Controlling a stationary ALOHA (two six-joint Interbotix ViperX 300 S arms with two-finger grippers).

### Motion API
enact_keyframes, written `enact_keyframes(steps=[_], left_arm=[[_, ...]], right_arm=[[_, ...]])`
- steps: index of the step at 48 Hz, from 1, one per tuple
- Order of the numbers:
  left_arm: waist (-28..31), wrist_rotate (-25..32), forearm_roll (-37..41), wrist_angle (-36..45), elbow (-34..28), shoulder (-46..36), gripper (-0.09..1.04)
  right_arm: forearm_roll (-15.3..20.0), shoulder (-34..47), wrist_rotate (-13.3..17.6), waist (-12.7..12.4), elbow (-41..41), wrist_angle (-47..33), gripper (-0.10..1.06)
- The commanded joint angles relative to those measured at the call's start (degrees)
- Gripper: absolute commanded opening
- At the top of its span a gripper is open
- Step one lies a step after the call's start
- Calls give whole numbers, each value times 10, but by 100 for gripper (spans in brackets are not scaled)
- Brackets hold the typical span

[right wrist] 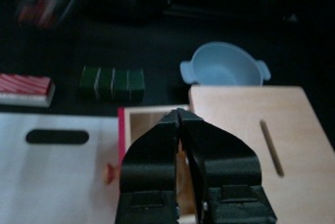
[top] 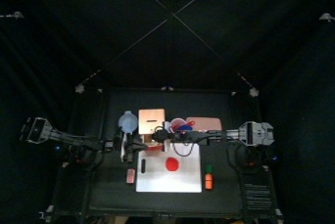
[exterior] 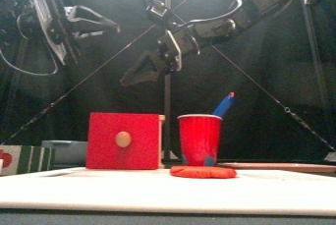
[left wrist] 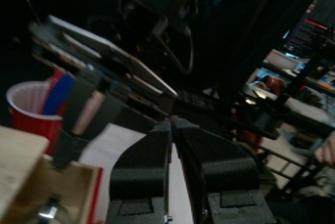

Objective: Get the cutter from the drawer then cut the dough then place the extra dough in the bowl
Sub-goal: Place the cutter on the board

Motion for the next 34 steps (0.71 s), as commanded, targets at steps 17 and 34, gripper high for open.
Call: enact_keyframes(steps=[17,34], left_arm=[[47,153,11,-6,23,-96,50],[49,153,8,-6,30,-95,50]], right_arm=[[26,-8,-2,11,-19,125,61],[25,35,-4,7,-53,129,72]])
